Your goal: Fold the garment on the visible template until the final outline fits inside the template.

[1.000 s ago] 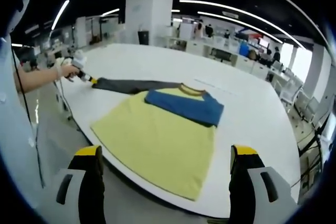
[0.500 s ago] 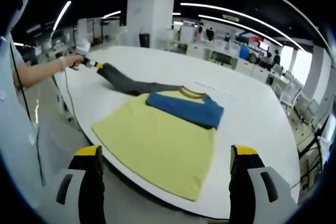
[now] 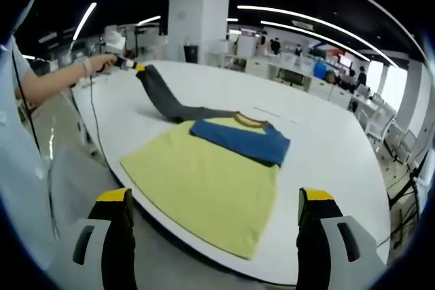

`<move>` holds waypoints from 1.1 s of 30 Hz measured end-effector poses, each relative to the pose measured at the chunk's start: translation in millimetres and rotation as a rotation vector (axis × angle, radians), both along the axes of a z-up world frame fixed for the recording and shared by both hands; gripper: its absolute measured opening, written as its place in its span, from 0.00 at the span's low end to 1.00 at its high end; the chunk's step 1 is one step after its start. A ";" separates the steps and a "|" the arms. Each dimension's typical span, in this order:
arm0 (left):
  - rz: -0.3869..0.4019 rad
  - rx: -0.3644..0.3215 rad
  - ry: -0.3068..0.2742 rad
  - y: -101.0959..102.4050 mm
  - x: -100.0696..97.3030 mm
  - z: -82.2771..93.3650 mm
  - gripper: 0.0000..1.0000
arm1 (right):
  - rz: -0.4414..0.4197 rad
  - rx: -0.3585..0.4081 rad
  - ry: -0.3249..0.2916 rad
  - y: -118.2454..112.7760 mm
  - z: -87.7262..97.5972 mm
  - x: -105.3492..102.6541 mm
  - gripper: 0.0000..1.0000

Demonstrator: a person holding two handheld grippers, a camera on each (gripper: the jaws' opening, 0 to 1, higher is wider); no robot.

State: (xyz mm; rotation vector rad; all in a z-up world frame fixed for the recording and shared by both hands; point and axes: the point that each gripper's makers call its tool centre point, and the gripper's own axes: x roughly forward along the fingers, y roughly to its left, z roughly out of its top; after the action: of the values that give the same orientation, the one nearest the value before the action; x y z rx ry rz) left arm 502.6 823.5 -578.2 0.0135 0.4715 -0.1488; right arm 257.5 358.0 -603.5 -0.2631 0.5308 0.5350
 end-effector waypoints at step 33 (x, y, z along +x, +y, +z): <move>-0.235 0.019 -0.110 -156.4 28.6 75.9 0.00 | 0.013 0.050 -0.042 -23.5 4.1 -12.8 1.00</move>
State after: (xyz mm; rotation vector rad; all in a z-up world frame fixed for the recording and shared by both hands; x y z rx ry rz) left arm 531.2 667.1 -502.2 0.0953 0.3601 -0.3722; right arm 244.7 334.5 -599.4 -0.2293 0.4749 0.5537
